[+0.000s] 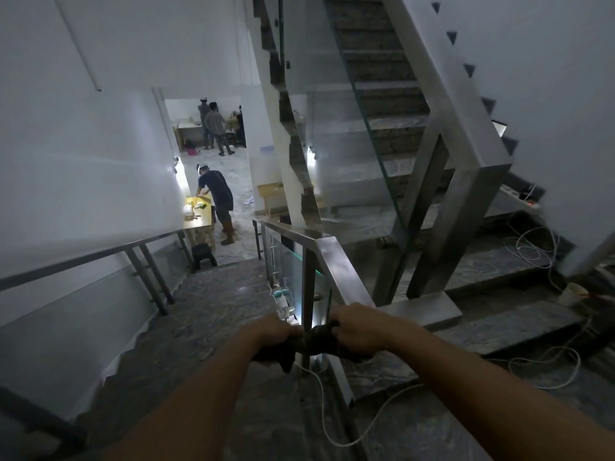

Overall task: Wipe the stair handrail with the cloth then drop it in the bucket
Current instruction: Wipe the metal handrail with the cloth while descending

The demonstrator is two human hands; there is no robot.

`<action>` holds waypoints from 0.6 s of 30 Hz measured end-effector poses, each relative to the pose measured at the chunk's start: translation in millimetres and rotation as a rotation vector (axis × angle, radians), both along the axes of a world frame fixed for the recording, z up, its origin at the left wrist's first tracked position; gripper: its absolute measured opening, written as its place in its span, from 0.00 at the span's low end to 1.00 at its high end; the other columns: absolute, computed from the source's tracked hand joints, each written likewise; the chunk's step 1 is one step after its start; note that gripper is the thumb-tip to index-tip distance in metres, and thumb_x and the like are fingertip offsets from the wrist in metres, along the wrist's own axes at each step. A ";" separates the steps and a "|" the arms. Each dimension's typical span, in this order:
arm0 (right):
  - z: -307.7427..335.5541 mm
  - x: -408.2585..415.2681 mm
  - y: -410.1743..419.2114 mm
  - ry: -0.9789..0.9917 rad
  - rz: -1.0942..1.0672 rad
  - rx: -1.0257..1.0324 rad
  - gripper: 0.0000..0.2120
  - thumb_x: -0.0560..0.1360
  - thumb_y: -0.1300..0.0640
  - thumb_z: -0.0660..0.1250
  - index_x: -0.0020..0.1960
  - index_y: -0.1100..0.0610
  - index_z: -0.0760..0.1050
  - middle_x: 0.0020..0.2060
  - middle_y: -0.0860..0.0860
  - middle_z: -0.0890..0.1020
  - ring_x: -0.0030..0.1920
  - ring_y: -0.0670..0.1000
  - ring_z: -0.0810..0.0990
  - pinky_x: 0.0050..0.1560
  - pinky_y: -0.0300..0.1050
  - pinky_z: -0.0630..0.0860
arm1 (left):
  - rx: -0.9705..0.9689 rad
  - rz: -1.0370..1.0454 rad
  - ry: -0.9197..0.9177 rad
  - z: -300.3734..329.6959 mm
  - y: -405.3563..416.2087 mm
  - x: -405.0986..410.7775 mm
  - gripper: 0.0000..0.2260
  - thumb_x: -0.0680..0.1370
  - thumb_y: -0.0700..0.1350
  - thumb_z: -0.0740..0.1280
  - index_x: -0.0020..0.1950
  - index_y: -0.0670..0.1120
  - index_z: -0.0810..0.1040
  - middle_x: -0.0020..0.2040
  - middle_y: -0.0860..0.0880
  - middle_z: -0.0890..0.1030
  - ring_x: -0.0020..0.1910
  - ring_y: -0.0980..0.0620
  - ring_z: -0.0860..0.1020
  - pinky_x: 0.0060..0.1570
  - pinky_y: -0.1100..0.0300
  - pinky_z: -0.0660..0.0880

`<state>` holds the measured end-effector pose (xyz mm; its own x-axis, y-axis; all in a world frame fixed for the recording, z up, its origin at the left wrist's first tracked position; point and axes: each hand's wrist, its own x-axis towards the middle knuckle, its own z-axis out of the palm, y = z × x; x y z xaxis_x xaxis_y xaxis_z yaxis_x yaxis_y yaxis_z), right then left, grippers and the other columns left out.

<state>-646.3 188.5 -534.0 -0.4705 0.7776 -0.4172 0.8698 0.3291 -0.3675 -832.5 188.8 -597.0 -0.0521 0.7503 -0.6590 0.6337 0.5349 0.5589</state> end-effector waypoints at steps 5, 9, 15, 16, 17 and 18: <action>34.1 0.2 -6.5 0.163 -0.116 -0.168 0.15 0.80 0.55 0.59 0.55 0.66 0.77 0.45 0.57 0.79 0.40 0.51 0.78 0.38 0.36 0.71 | 0.046 -0.110 -0.008 11.9 -9.4 -8.1 0.21 0.79 0.56 0.61 0.56 0.39 0.78 0.41 0.44 0.81 0.35 0.50 0.80 0.33 0.62 0.77; 59.9 5.9 -10.7 0.332 -0.147 -0.362 0.11 0.77 0.50 0.62 0.43 0.56 0.77 0.37 0.52 0.77 0.36 0.48 0.75 0.41 0.41 0.72 | 0.184 -0.126 -0.066 19.9 -18.7 1.4 0.19 0.81 0.53 0.58 0.56 0.38 0.77 0.50 0.39 0.80 0.43 0.49 0.78 0.39 0.61 0.74; 78.2 22.8 -12.9 0.450 -0.295 -0.588 0.15 0.63 0.56 0.63 0.48 0.59 0.71 0.42 0.56 0.74 0.37 0.50 0.70 0.33 0.40 0.69 | 0.533 -0.162 -0.270 46.9 -31.3 17.4 0.14 0.74 0.29 0.63 0.57 0.37 0.79 0.51 0.43 0.80 0.44 0.55 0.78 0.33 0.74 0.75; 78.4 26.5 -12.2 0.452 -0.297 -0.594 0.20 0.59 0.55 0.63 0.50 0.59 0.70 0.42 0.56 0.74 0.37 0.51 0.70 0.33 0.40 0.69 | 0.550 -0.211 -0.303 51.4 -34.5 21.2 0.15 0.73 0.28 0.64 0.57 0.38 0.78 0.51 0.45 0.80 0.45 0.55 0.79 0.35 0.74 0.76; 79.0 30.4 -11.8 0.458 -0.305 -0.598 0.23 0.58 0.56 0.63 0.52 0.58 0.69 0.43 0.57 0.74 0.37 0.51 0.70 0.33 0.40 0.70 | 0.558 -0.251 -0.321 55.1 -37.6 25.4 0.17 0.72 0.28 0.65 0.58 0.39 0.78 0.50 0.47 0.80 0.46 0.55 0.79 0.37 0.72 0.78; 80.2 33.9 -12.4 0.469 -0.318 -0.597 0.24 0.58 0.58 0.62 0.53 0.57 0.68 0.43 0.57 0.74 0.37 0.51 0.70 0.32 0.40 0.70 | 0.556 -0.285 -0.340 59.2 -41.3 29.6 0.18 0.71 0.28 0.67 0.59 0.41 0.77 0.51 0.48 0.79 0.48 0.53 0.79 0.39 0.70 0.78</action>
<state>-612.3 176.0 -453.8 -0.4934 0.6127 -0.6174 0.6008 -0.2732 -0.7512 -802.8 147.5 -537.8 0.3371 0.9339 -0.1190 0.4483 -0.0481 0.8926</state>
